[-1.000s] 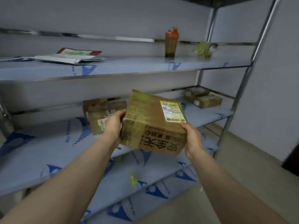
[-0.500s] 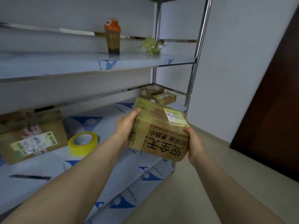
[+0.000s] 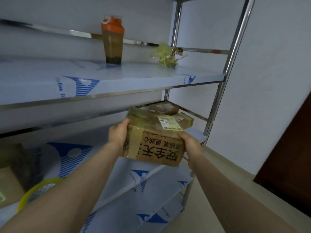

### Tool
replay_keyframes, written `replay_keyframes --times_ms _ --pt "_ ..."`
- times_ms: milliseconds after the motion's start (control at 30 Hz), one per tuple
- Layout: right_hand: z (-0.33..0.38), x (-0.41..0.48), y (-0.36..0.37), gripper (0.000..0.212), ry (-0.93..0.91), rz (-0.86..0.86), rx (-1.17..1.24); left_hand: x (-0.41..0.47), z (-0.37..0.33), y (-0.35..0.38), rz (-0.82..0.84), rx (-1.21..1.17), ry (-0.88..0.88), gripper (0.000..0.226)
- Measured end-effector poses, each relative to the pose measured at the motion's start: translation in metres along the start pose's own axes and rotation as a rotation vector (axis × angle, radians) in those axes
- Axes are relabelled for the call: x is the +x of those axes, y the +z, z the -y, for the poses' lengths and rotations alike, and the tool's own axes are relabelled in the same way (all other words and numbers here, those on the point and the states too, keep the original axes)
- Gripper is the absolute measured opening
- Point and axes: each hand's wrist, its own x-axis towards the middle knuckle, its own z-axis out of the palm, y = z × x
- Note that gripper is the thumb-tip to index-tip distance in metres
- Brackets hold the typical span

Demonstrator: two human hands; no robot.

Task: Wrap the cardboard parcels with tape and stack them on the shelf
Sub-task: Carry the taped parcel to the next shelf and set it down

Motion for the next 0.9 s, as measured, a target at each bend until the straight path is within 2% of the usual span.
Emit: replay_keyframes --times_ms 133,367,600,667,767,833,900 --pt "-0.004 0.052 0.021 0.011 0.008 0.041 0.017 0.039 0.004 0.006 -0.085 0.029 0.005 0.024" --pt "-0.013 0.12 0.054 0.039 0.047 0.2 0.007 0.085 0.017 0.008 -0.244 0.064 0.014 0.027" --pt "-0.015 0.194 0.067 0.018 -0.007 0.371 -0.097 0.134 0.033 0.033 -0.347 0.161 0.029 0.018" --pt "-0.018 0.218 0.065 0.02 -0.028 0.441 -0.126 0.147 0.04 0.049 -0.399 0.21 0.023 0.032" --pt "-0.021 0.26 0.058 0.025 -0.05 0.524 -0.178 0.159 0.054 0.075 -0.489 0.321 0.043 0.018" --pt "-0.021 0.284 0.055 0.028 -0.071 0.571 -0.216 0.164 0.061 0.092 -0.555 0.37 0.016 0.021" --pt "-0.02 0.305 0.054 0.03 -0.089 0.619 -0.254 0.168 0.066 0.105 -0.624 0.319 -0.014 0.02"
